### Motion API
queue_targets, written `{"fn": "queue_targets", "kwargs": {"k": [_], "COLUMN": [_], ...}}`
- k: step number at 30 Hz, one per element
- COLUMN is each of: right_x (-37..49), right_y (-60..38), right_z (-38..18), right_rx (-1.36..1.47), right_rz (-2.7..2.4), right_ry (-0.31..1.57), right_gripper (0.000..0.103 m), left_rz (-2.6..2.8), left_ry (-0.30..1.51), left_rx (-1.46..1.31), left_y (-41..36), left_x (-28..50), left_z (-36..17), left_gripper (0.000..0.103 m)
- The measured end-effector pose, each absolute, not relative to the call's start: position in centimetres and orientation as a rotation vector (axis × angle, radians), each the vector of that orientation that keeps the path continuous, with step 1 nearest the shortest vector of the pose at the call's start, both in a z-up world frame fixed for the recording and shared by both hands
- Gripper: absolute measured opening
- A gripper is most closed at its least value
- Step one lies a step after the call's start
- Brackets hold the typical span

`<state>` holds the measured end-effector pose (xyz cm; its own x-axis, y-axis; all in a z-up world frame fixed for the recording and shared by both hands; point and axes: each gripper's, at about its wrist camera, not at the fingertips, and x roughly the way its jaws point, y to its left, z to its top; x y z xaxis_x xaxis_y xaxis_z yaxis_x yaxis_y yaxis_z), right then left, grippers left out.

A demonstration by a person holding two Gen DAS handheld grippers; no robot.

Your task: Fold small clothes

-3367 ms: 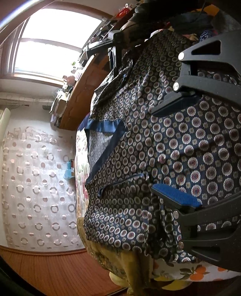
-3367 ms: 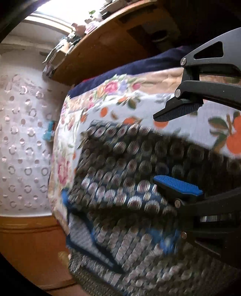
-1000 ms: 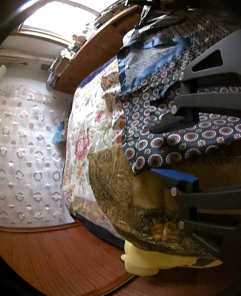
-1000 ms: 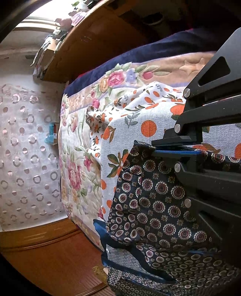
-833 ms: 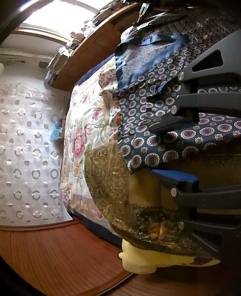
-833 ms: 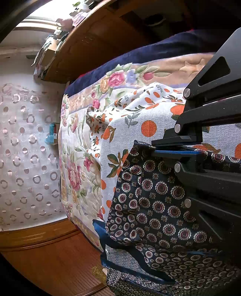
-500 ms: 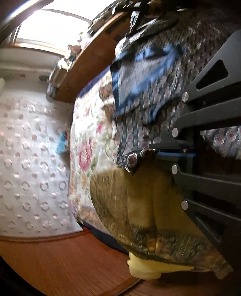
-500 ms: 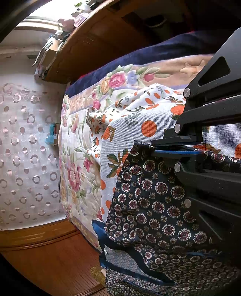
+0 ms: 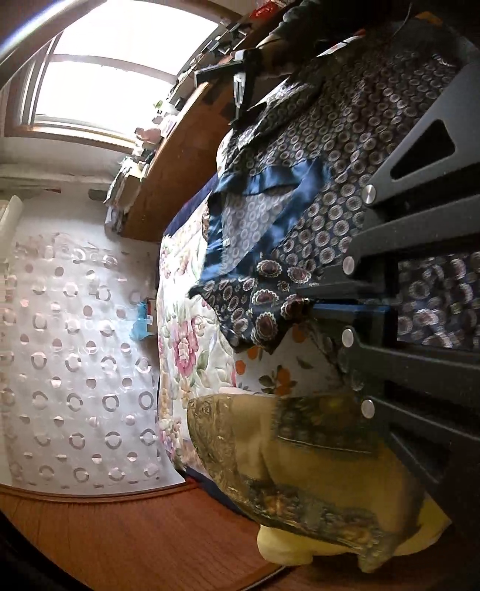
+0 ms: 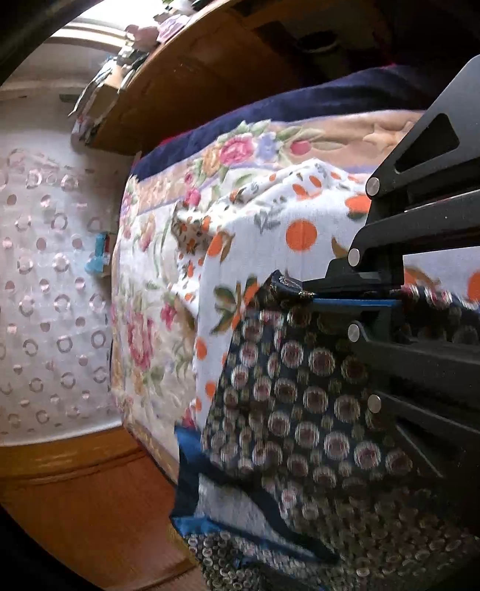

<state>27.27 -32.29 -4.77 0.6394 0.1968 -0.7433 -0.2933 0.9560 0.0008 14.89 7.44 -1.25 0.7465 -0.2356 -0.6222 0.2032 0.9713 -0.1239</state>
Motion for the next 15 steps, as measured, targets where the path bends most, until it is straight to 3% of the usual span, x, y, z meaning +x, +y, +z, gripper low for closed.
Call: {"fn": "queue_targets", "kwargs": {"k": [9,15], "right_x": [16.7,9.6], "right_y": [-31.4,-32.6], "right_z": [0.8,1.0], "right_rx": [-0.074,-0.053], "right_rz": [0.378,0.411], "right_ry": [0.592,0.535], "right_gripper": [0.001,0.001], "left_rz": [-0.206,-0.163], "left_ry": [0.668,0.65], "left_rx": [-0.098,-0.134], "left_y": [8.9,11.0], "left_x": [9.6,6.2], "left_z": [-2.4,-3.0], "left_gripper": [0.002,0.002]}}
